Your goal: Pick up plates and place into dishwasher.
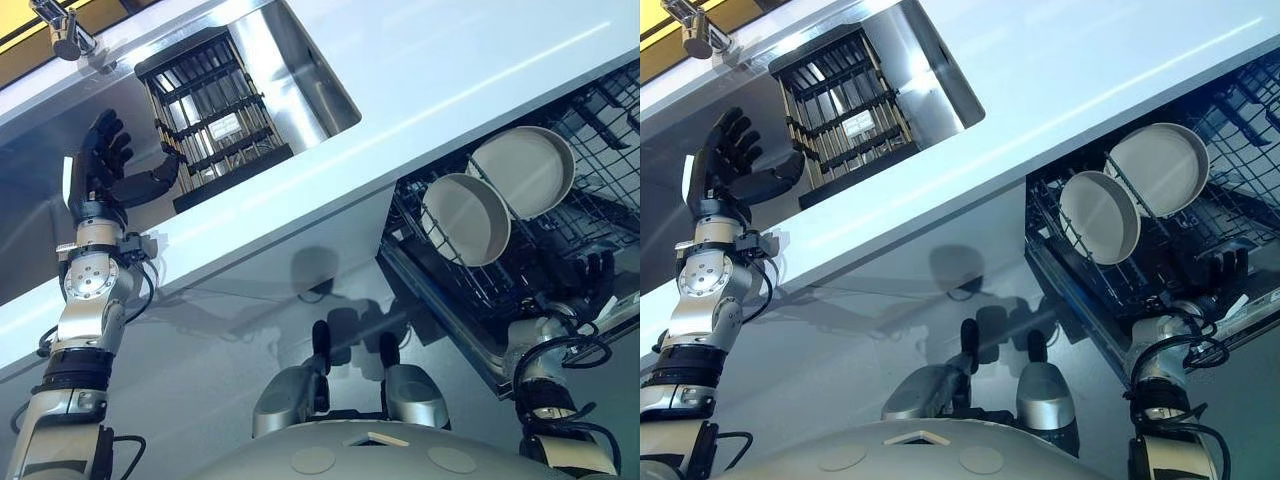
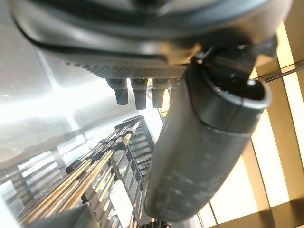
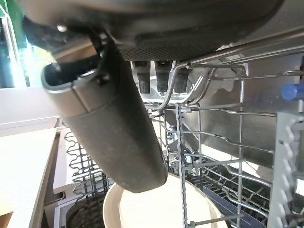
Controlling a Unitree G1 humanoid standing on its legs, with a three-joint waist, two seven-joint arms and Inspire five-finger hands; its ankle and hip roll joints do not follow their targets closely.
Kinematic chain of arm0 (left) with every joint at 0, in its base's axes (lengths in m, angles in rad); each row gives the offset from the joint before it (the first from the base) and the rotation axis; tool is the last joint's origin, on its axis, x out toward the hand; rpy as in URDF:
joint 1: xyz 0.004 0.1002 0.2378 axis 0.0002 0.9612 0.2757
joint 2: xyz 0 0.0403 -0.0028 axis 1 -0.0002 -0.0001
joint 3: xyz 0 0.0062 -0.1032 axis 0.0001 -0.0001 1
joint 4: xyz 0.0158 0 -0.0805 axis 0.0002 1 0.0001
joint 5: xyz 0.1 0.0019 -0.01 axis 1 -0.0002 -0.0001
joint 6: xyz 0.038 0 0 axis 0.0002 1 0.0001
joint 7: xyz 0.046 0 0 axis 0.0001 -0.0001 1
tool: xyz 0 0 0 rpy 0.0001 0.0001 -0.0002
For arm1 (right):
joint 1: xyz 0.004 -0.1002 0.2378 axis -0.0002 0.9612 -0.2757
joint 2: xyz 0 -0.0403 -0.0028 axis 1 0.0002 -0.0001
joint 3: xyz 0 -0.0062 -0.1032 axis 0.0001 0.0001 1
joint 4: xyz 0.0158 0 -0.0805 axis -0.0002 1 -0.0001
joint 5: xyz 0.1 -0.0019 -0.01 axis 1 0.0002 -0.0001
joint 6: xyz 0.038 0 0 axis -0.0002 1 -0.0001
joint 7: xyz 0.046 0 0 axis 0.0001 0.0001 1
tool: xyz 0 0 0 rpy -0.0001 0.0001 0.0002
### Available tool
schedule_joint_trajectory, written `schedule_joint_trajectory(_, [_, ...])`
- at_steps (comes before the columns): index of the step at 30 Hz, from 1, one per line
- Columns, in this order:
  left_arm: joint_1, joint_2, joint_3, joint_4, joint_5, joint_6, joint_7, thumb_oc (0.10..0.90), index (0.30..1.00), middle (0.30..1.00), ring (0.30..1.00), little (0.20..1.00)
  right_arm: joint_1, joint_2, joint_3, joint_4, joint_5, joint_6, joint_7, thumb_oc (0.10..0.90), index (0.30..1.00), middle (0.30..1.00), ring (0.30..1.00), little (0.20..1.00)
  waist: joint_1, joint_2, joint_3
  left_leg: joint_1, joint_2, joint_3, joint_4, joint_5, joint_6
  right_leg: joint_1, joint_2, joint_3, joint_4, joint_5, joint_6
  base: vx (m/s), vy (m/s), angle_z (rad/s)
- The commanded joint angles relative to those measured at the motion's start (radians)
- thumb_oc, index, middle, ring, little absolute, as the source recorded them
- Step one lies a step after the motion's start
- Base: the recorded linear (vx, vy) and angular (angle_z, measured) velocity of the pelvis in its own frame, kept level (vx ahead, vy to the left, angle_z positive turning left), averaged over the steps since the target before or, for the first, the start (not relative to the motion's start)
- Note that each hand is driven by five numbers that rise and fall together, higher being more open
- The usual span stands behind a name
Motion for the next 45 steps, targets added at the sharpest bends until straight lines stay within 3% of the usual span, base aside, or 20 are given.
schedule_joint_trajectory(1, [-0.065,0.036,0.113,-0.045,-0.006,-0.099,0.007,0.8,0.9,0.9,0.9,0.9,-0.035,-0.019,0.034,-0.172,0.129,-0.044,0.355,0.8,0.9,0.9,0.9,0.9,0.018,-0.016,-0.054,0.024,-0.027,0.056,0.069,-0.129,0.011,-0.097,0.014,-0.011,0.172,-0.089,-0.013,0.03,-0.013,-0.05])
schedule_joint_trajectory(4, [-0.06,0.049,0.137,-0.022,-0.003,-0.109,-0.035,0.8,0.9,0.9,0.9,0.9,-0.037,-0.002,0.051,-0.136,0.314,0.019,0.558,0.8,0.9,0.9,0.9,0.9,0.025,-0.039,-0.064,0.03,-0.023,0.068,0.063,-0.134,0.013,-0.092,0.011,-0.017,0.16,-0.081,-0.007,0.03,-0.074,-0.07])
schedule_joint_trajectory(9, [-0.077,0.089,0.135,0.034,-0.004,-0.132,-0.054,0.8,0.9,0.9,0.9,0.9,-0.065,0.008,0.099,-0.079,0.406,0.077,0.676,0.8,0.9,0.9,0.9,0.9,0.029,-0.064,-0.077,0.031,-0.016,0.084,0.055,-0.135,0.015,-0.095,0.02,-0.014,0.148,-0.068,-0.003,0.03,-0.079,-0.17])
schedule_joint_trajectory(17, [-0.111,0.122,0.098,0.015,0.011,-0.092,-0.066,0.8,0.9,0.9,0.9,0.9,-0.204,-0.034,0.184,-0.034,0.339,0.233,0.707,0.8,0.9,0.9,0.9,0.9,0.068,-0.07,-0.087,0.038,-0.013,0.071,0.077,-0.141,0.017,-0.067,0.018,-0.003,0.138,-0.056,0.001,0.09,-0.043,-0.1])
schedule_joint_trajectory(25, [-0.127,0.128,0.059,-0.029,0.027,-0.069,-0.058,0.8,0.9,0.9,0.9,0.9,-0.41,-0.067,0.261,-0.111,0.302,0.308,0.629,0.8,0.9,0.9,0.9,0.9,0.11,-0.071,-0.084,0.03,-0.015,0.045,0.087,-0.136,0.012,-0.06,0.011,-0.018,0.129,-0.047,-0.002,0.07,-0.005,0.04])
schedule_joint_trajectory(28, [-0.145,0.131,0.037,-0.033,0.028,-0.067,-0.045,0.8,0.9,0.9,0.9,0.9,-0.519,-0.071,0.293,-0.13,0.286,0.285,0.584,0.8,0.9,0.9,0.9,0.9,0.125,-0.073,-0.081,0.021,-0.019,0.035,0.089,-0.135,0.014,-0.064,0.011,-0.022,0.125,-0.044,-0.006,0.0,0.001,0.05])
schedule_joint_trajectory(33, [-0.198,0.142,-0.003,0.011,0.016,-0.081,-0.053,0.8,0.9,0.9,0.9,0.9,-0.725,-0.109,0.319,-0.07,0.267,0.171,0.509,0.8,0.9,0.9,0.9,0.9,0.153,-0.075,-0.085,0.0,-0.024,0.021,0.092,-0.132,0.014,-0.08,0.014,-0.022,0.122,-0.042,-0.011,0.0,0.011,0.09])
schedule_joint_trajectory(37, [-0.231,0.153,-0.032,0.042,0.011,-0.082,-0.055,0.8,0.9,0.9,0.9,0.9,-0.851,-0.163,0.322,0.026,0.133,0.08,0.384,0.8,0.9,0.9,0.9,0.9,0.172,-0.08,-0.087,-0.012,-0.029,0.005,0.096,-0.129,0.015,-0.087,0.016,-0.019,0.12,-0.038,-0.012,0.01,0.023,0.19])
schedule_joint_trajectory(45, [-0.23,0.146,-0.026,0.045,0.008,-0.083,-0.085,0.8,0.9,0.9,0.9,0.9,-0.844,-0.255,0.312,0.126,0.031,0.047,0.321,0.8,0.9,0.9,0.9,0.9,0.182,-0.101,-0.099,-0.006,-0.041,-0.011,0.09,-0.128,0.017,-0.079,0.011,-0.025,0.112,-0.029,-0.007,0.03,0.021,0.15])
